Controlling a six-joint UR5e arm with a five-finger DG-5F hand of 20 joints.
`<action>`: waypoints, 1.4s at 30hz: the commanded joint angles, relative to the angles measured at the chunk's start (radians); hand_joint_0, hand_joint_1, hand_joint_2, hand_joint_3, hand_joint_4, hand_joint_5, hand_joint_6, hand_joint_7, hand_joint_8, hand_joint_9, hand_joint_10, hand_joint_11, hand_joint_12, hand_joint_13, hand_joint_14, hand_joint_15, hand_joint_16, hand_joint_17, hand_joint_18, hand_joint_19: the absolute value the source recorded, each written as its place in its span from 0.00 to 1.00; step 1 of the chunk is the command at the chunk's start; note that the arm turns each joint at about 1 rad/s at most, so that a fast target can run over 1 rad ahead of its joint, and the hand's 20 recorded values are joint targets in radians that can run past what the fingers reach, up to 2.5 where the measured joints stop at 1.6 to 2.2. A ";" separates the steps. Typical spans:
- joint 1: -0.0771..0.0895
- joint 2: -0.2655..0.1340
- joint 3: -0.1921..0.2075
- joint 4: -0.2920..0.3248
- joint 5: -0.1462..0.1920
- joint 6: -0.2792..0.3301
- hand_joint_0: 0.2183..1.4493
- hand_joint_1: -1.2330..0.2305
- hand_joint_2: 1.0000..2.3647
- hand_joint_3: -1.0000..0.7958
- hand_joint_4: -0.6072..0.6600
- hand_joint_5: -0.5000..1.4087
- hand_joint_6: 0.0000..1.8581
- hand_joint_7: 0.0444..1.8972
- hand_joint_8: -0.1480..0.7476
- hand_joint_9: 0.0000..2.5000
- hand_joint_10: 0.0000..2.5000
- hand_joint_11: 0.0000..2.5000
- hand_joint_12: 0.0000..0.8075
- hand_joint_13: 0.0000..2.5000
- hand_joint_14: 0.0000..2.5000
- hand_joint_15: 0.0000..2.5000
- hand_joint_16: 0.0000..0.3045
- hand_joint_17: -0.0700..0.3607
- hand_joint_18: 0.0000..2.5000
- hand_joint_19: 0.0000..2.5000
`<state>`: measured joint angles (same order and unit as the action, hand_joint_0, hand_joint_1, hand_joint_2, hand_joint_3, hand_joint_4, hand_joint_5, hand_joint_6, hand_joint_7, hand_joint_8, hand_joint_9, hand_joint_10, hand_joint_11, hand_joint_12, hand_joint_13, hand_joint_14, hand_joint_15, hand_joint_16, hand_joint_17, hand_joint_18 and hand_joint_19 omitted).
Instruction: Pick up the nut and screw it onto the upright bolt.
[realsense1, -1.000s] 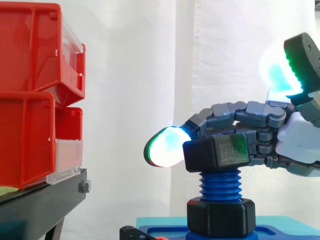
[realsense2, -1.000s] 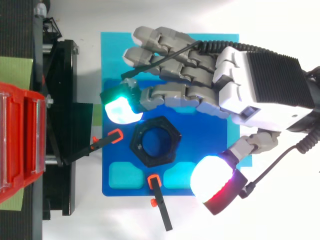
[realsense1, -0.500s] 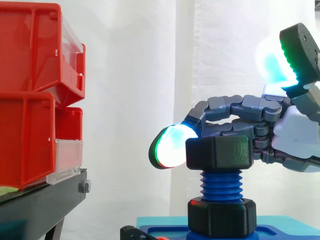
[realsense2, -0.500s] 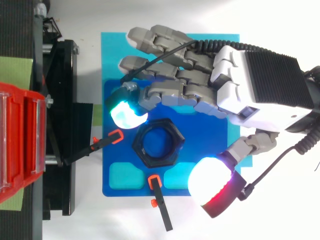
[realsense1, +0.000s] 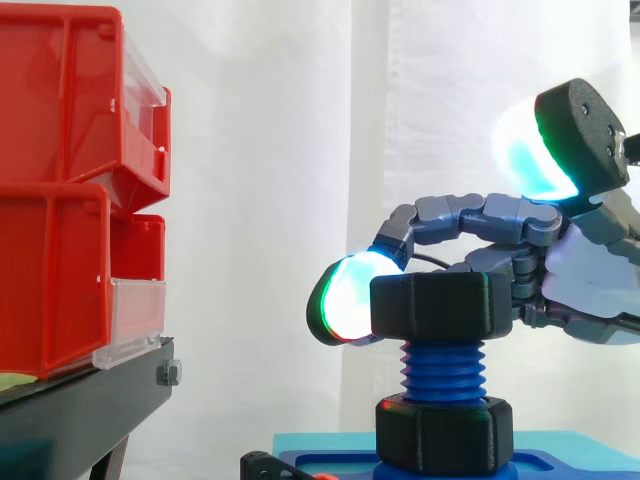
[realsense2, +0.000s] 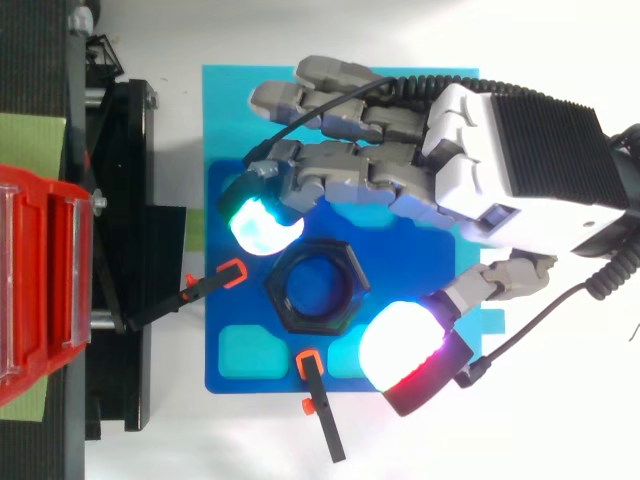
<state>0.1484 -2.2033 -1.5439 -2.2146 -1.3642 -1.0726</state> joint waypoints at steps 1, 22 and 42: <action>-0.004 0.000 0.001 0.000 -0.003 0.000 0.16 0.77 0.00 0.28 0.69 0.24 0.27 0.57 0.52 0.29 0.00 0.00 0.49 0.15 0.00 0.00 0.17 0.44 0.09 0.01; -0.033 0.025 0.001 -0.086 -0.027 -0.010 0.19 0.72 0.00 0.28 0.54 0.29 0.27 0.64 0.46 0.43 0.00 0.00 0.44 0.27 0.00 0.00 0.15 0.40 0.19 0.02; -0.061 0.092 0.001 -0.152 -0.049 -0.064 0.20 0.69 0.00 0.28 0.52 0.30 0.27 0.66 0.32 0.58 0.00 0.00 0.36 0.35 0.00 0.00 0.12 0.35 0.29 0.04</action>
<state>0.0936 -2.1251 -1.5436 -2.3566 -1.4095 -1.1280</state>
